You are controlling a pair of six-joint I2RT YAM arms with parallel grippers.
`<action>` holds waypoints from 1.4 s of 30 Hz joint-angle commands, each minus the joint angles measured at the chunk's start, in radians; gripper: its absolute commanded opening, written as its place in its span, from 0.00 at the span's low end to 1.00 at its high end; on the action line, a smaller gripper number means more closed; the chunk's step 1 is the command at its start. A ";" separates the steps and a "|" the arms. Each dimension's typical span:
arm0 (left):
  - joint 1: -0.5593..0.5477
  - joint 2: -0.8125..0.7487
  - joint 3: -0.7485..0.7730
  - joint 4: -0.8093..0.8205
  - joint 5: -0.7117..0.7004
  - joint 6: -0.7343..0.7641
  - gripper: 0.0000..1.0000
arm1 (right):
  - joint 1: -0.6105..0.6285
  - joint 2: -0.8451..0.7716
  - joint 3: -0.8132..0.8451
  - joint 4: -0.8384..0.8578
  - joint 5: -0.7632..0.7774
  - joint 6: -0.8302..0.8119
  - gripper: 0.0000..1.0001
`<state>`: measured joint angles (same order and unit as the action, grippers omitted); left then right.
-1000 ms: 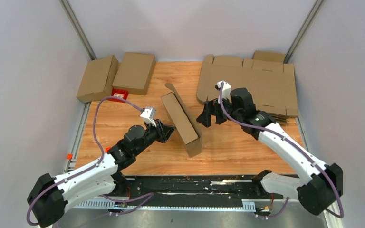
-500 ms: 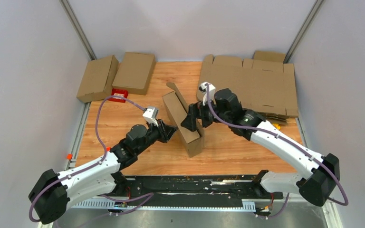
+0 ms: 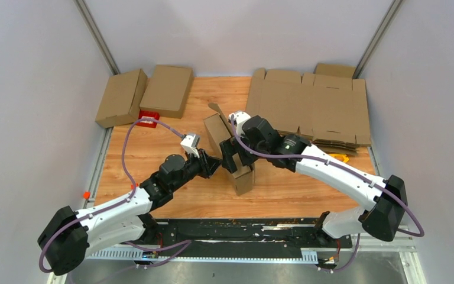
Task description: Fold the paper box
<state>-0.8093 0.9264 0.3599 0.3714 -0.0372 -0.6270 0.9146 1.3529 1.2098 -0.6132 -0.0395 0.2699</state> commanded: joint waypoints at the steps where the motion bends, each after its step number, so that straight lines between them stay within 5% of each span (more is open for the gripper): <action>1: 0.001 0.003 0.002 0.061 0.011 -0.005 0.28 | 0.047 0.038 0.063 -0.085 0.095 -0.048 1.00; 9: 0.002 -0.013 0.025 0.026 0.005 0.018 0.27 | 0.062 0.059 0.082 -0.161 0.147 -0.073 0.81; 15: 0.073 -0.110 0.169 -0.294 -0.062 0.089 0.28 | 0.062 -0.008 0.043 -0.194 0.169 -0.103 0.70; 21: 0.194 -0.174 0.239 -0.425 -0.096 0.124 0.32 | 0.063 -0.121 -0.003 -0.225 0.108 -0.146 0.64; 26: 0.246 -0.143 0.219 -0.285 -0.030 0.187 0.68 | 0.061 -0.193 -0.047 -0.237 -0.007 -0.163 0.64; 29: 0.262 -0.092 0.227 -0.199 0.014 0.246 0.79 | 0.061 -0.218 -0.067 -0.243 -0.050 -0.166 0.64; 35: 0.417 0.005 0.220 0.009 0.250 0.246 0.85 | 0.061 -0.253 -0.077 -0.290 -0.075 -0.184 0.68; 42: 0.427 0.074 0.221 0.157 0.498 0.314 0.83 | 0.061 -0.268 -0.076 -0.314 -0.068 -0.195 0.70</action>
<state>-0.3828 0.9813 0.5755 0.3523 0.2512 -0.3676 0.9730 1.1099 1.1263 -0.9226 -0.0963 0.0990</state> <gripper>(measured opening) 0.845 0.702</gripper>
